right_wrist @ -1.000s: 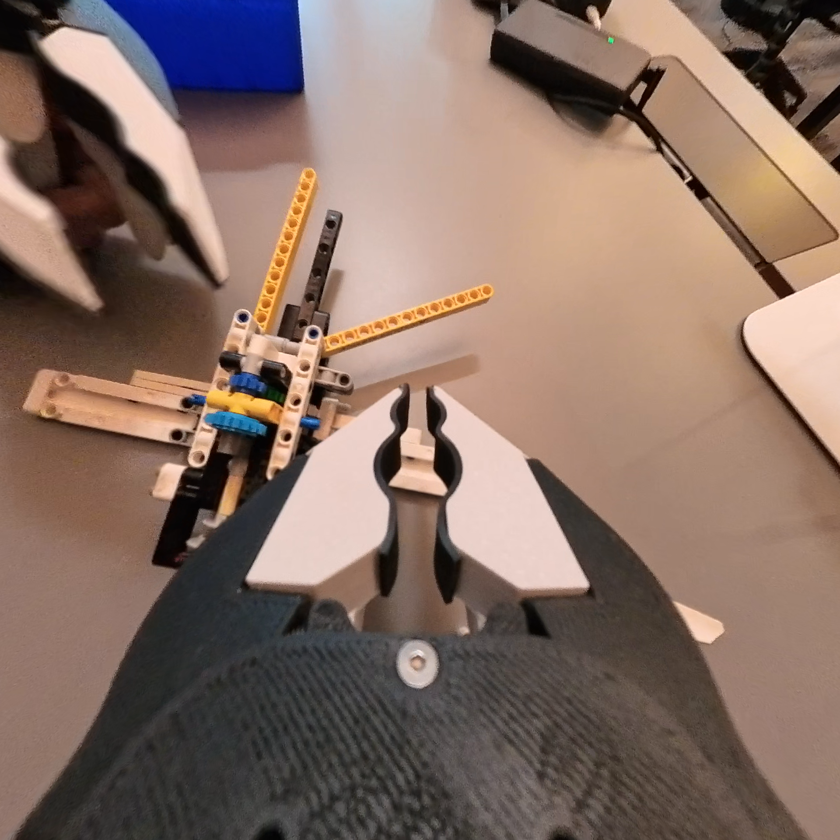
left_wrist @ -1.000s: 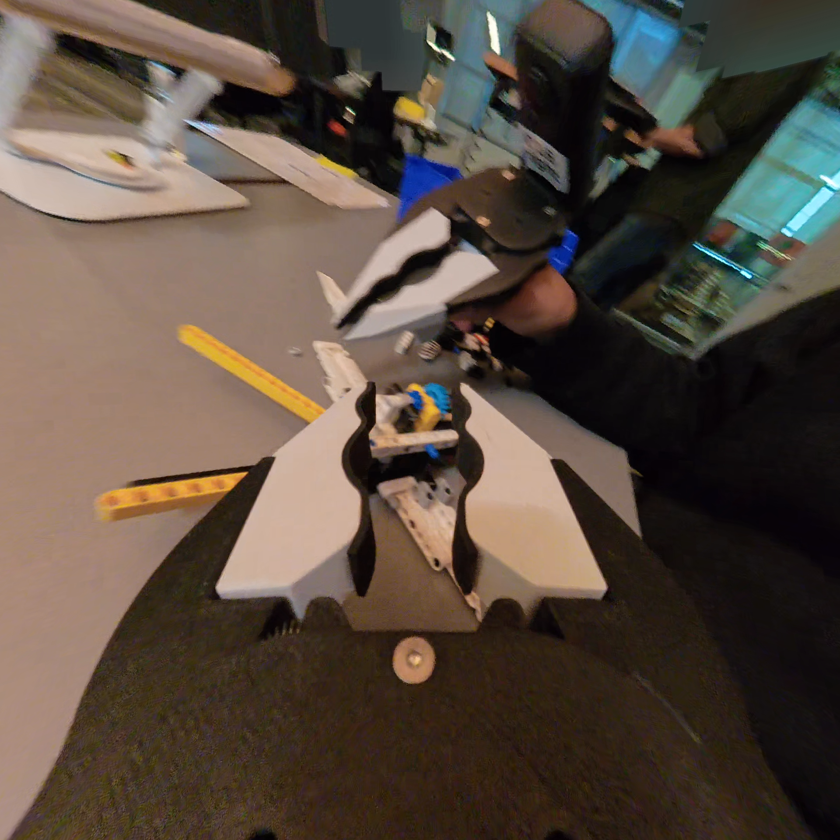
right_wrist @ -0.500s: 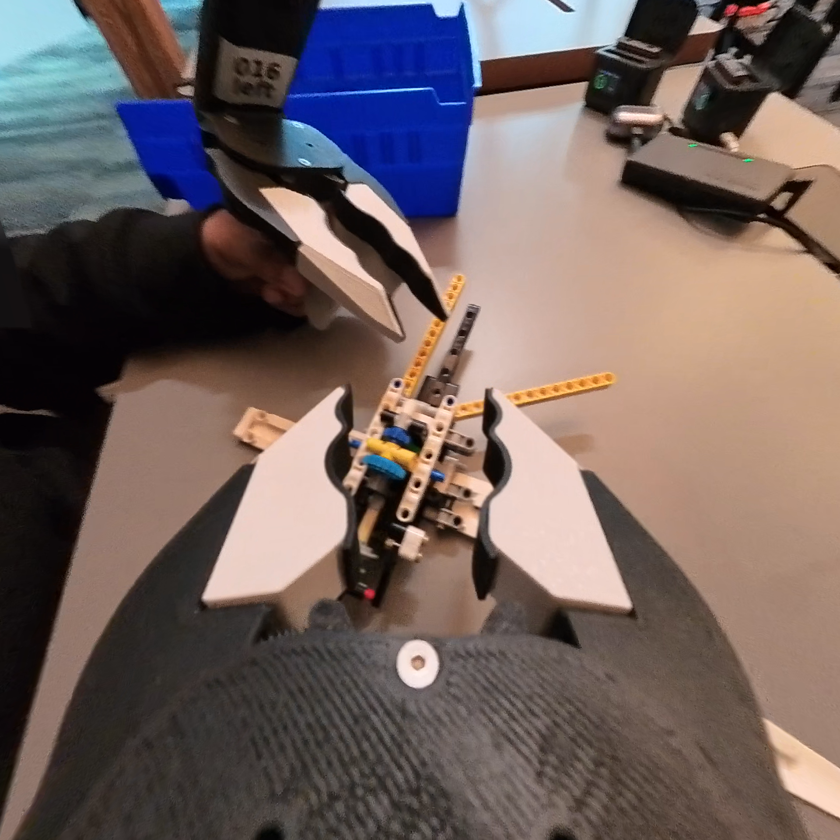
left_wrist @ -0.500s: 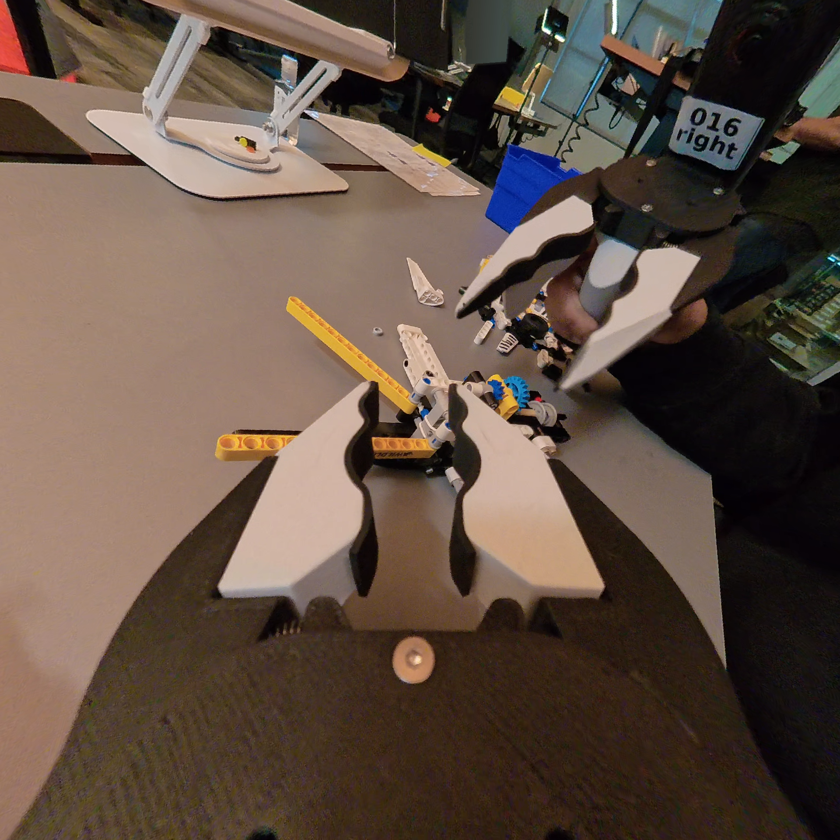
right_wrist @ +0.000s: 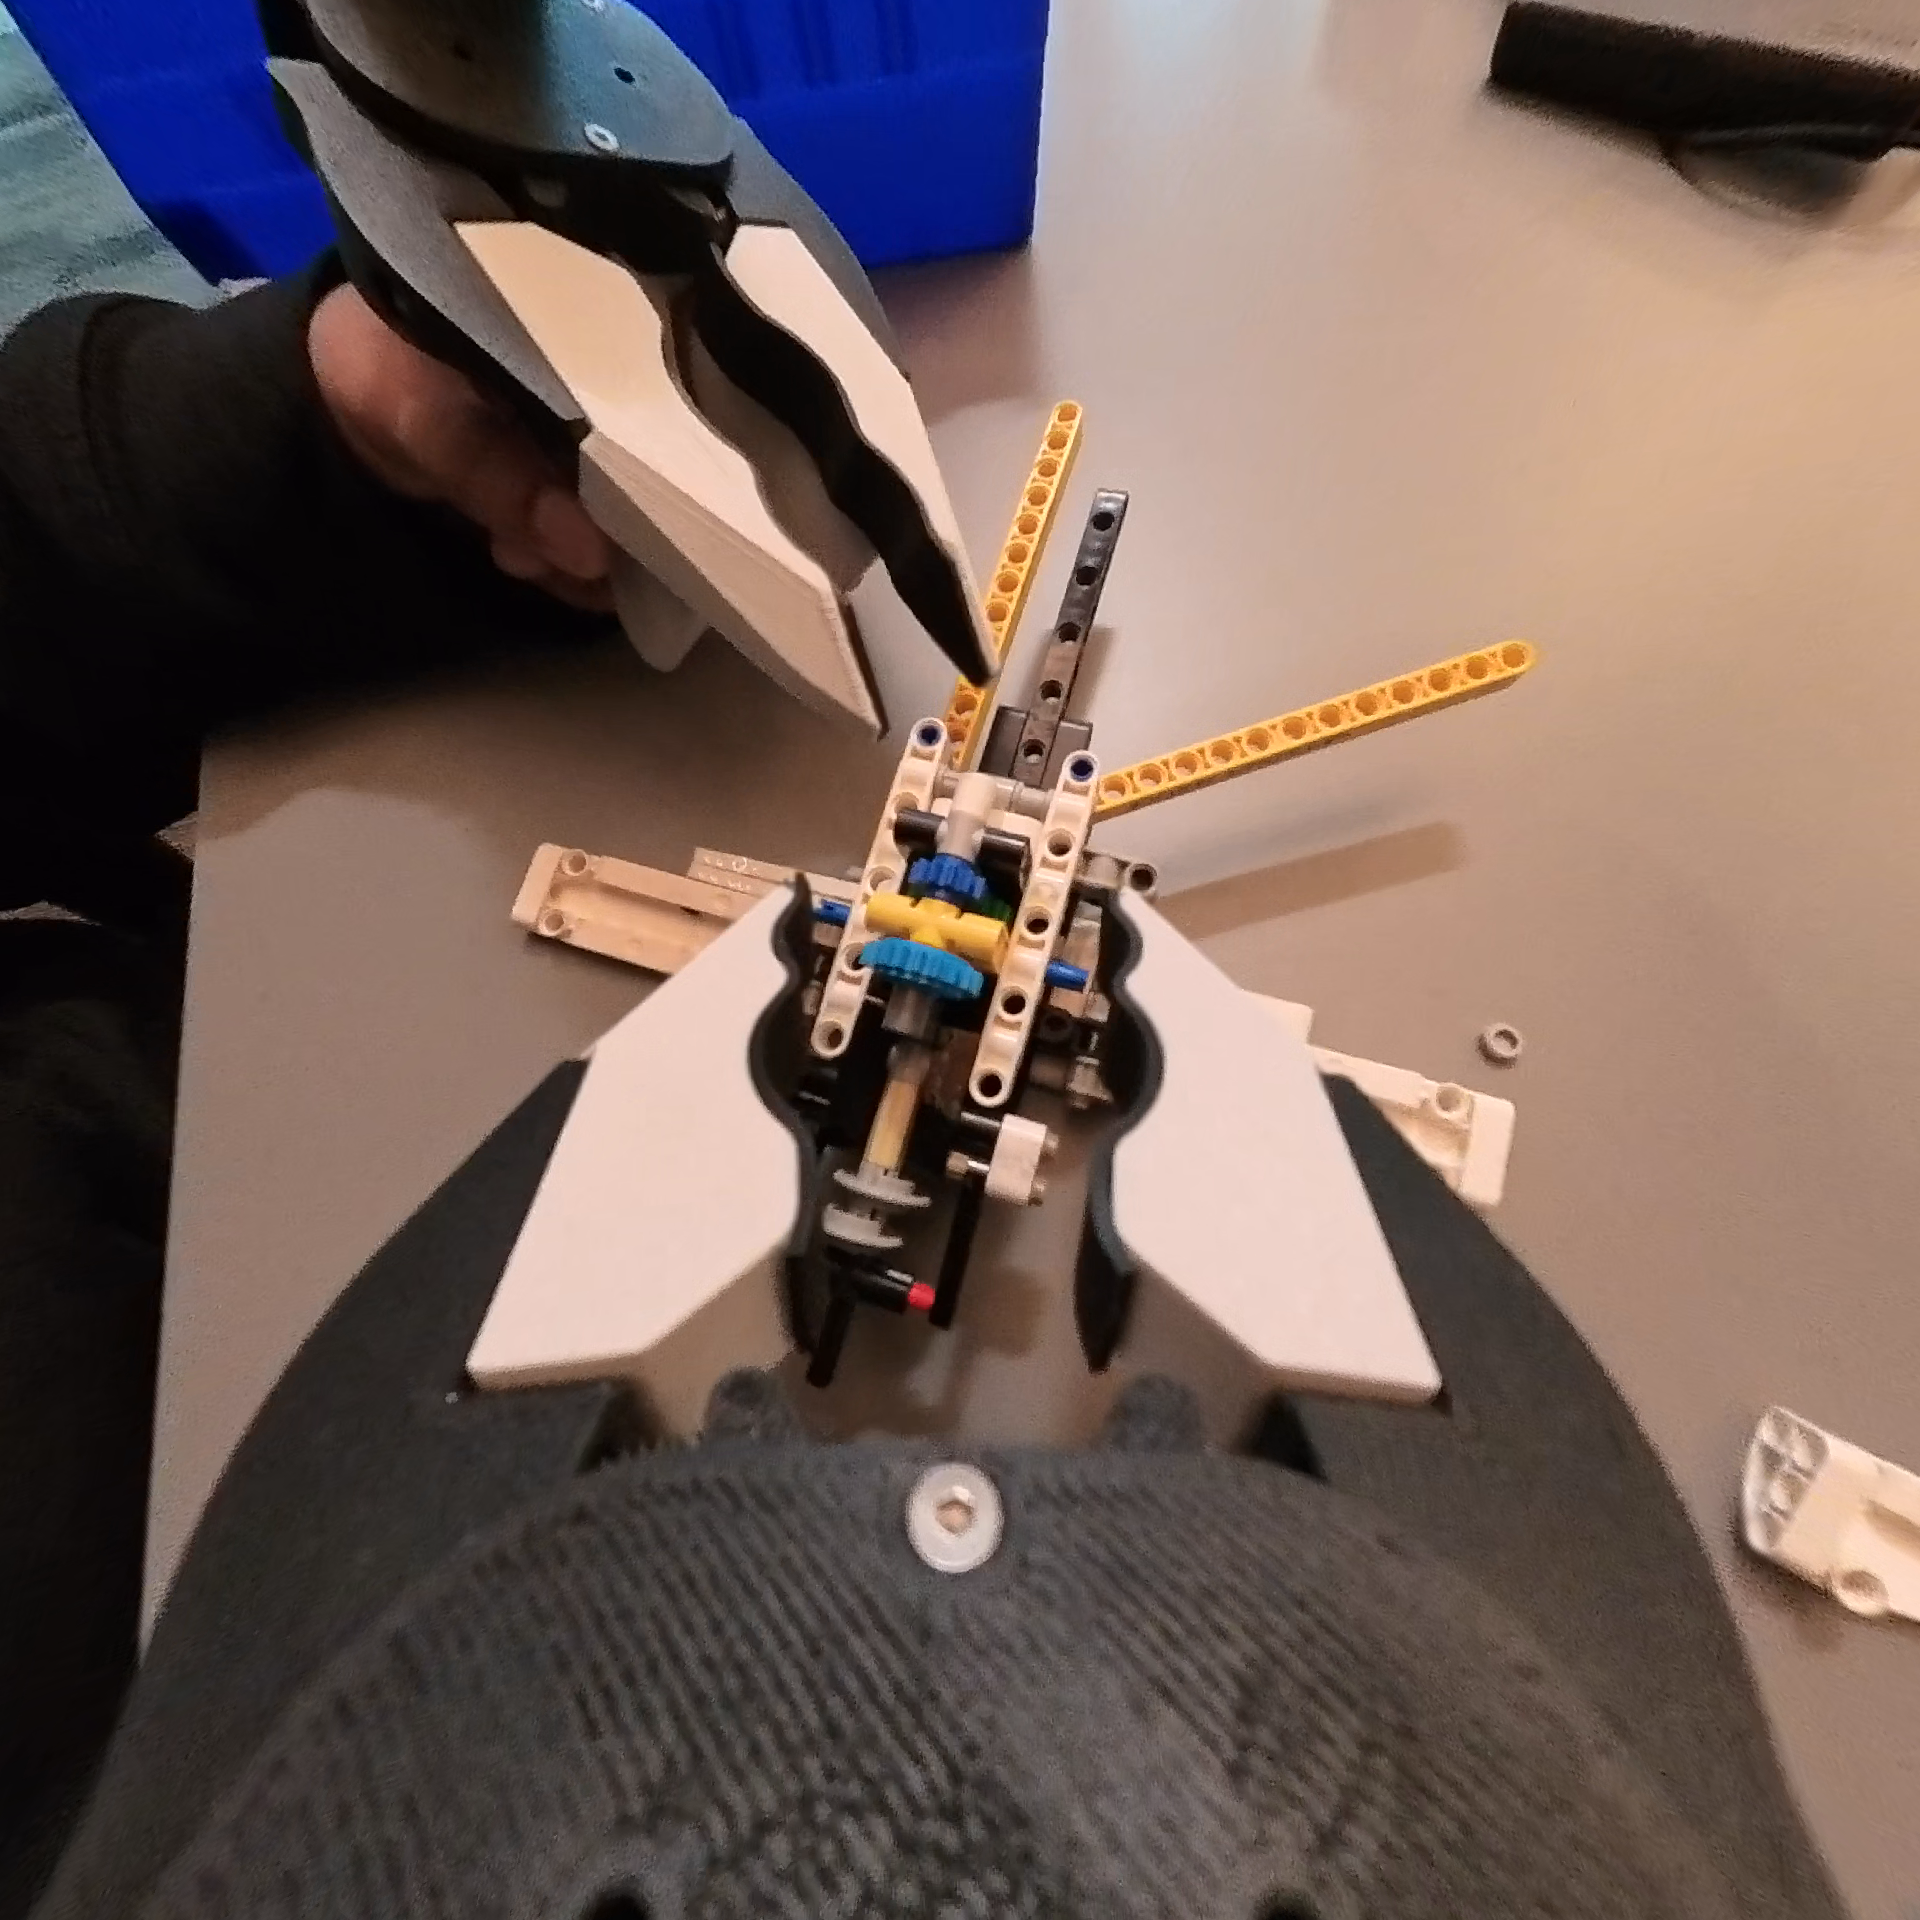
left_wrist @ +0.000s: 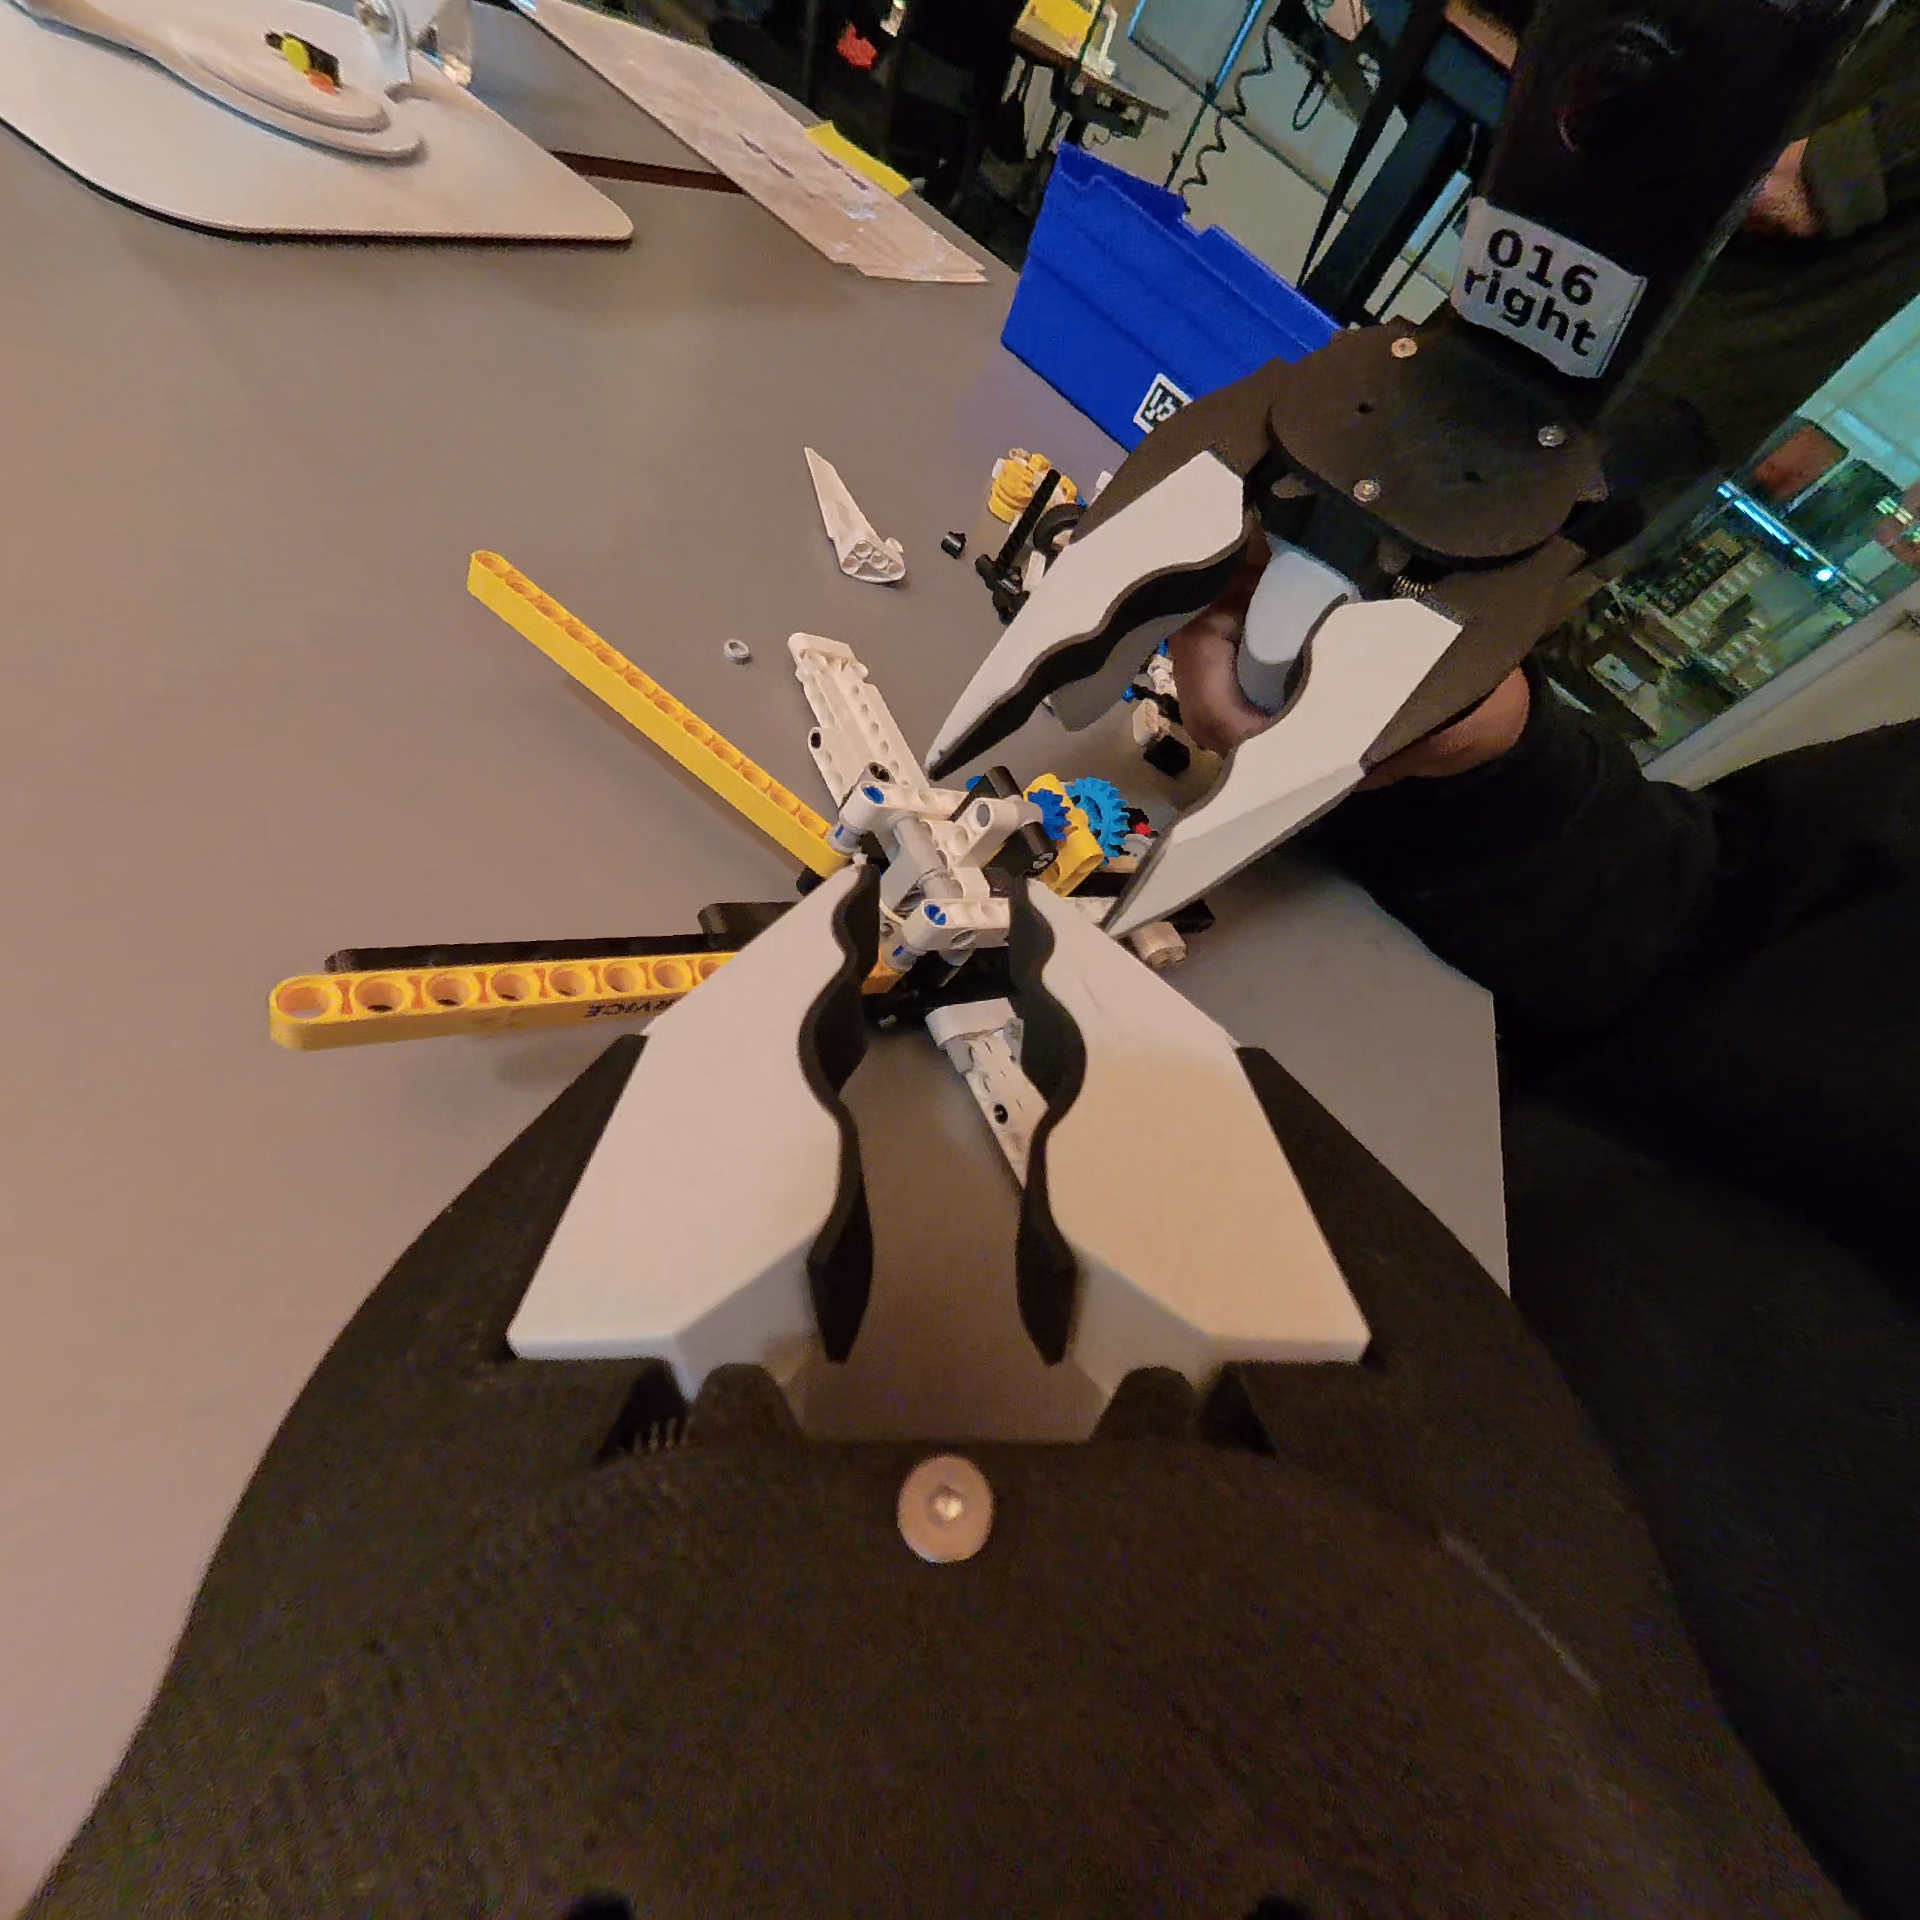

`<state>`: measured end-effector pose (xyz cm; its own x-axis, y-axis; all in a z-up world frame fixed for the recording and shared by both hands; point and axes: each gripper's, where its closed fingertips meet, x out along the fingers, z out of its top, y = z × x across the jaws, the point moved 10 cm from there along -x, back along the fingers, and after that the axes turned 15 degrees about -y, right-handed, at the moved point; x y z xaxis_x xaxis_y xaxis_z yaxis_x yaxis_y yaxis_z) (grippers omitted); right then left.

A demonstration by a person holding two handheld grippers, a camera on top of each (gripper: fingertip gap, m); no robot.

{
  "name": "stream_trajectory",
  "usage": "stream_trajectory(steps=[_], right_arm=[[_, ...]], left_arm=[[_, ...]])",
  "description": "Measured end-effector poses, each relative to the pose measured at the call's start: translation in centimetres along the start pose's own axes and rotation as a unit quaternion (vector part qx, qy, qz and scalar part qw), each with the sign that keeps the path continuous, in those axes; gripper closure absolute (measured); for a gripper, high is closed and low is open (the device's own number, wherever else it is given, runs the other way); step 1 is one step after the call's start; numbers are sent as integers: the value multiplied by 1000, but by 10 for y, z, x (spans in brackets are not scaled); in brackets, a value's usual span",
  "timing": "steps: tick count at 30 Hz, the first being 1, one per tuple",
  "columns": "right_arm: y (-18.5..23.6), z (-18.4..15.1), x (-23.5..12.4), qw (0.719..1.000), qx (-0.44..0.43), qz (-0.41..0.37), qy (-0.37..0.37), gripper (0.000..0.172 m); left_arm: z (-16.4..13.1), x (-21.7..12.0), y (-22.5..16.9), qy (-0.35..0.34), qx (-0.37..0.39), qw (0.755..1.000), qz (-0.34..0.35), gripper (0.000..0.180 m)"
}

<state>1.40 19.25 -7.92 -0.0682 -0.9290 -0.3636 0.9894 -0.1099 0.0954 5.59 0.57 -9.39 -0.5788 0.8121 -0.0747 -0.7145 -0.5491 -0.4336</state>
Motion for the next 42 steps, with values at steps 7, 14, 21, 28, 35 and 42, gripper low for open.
stream_trajectory(steps=[7,14,21,28,35,42], right_arm=[[-9,-4,-5,999,43,8,-8,135],[-14,-5,-10,999,44,-1,-20,138],[-19,-1,-18,998,40,-7,-37,134],[-18,-1,-20,998,35,-10,-43,134],[-16,-1,-18,999,15,-22,-38,134],[-16,0,-20,998,-11,-42,-35,141]], left_arm=[[-4,3,-2,23,-25,999,-25,161],[-5,4,-4,30,-19,999,-33,164],[-6,7,-8,44,3,999,-23,153],[-7,8,-8,52,6,998,-17,160],[-8,9,-9,59,10,998,-15,166],[-9,10,-13,66,18,997,-33,167]])
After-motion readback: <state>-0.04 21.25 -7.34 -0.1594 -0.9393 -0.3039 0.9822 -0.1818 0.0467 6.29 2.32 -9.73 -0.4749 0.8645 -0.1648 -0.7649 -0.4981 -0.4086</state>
